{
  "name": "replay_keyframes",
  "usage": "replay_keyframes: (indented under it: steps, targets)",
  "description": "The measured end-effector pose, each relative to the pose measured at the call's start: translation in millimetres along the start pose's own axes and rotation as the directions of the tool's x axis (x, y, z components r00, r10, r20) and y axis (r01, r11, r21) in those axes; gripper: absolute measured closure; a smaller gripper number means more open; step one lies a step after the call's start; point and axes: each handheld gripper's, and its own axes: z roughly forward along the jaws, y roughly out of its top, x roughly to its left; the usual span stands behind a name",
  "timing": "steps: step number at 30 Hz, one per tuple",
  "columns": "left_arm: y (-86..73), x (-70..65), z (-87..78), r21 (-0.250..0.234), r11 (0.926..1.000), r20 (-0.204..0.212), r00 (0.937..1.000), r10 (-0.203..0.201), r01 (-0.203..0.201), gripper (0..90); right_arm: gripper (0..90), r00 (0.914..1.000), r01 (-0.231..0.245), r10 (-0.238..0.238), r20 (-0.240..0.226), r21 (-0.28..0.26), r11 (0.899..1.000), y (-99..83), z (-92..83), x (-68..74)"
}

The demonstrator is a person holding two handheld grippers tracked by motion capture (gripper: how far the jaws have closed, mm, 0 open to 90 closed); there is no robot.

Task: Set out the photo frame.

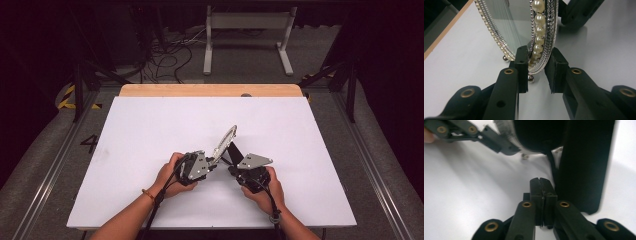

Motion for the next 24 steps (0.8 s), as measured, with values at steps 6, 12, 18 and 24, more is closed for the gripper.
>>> replay_keyframes:
  steps: [6,12,18,24]
  targets:
    - [-1.6,0.6,1.2,-0.024,0.9997,0.018,0.9998,-0.009,0.009,67.6,79.7,0.9999,0.016,-0.016,0.003,-0.072,0.997,3.9,-15.1,-2.5]
    - [-0.6,1.4,-0.2,-0.042,0.9989,0.021,0.9995,-0.021,0.022,64.3,64.8,0.9972,0.013,-0.007,0.074,-0.080,0.997,4.2,-17.0,-3.1]
    - [-2.1,1.0,6.8,-0.020,0.9990,0.032,0.9987,-0.040,0.041,58.8,56.7,0.9959,-0.002,0.006,0.090,-0.044,0.999,0.1,-8.4,-5.6]
    - [-5.2,5.5,8.6,-0.022,0.9979,0.038,0.9974,-0.061,0.062,66.1,64.3,0.9965,-0.015,0.020,0.081,-0.064,0.998,-1.3,-10.5,-10.2]
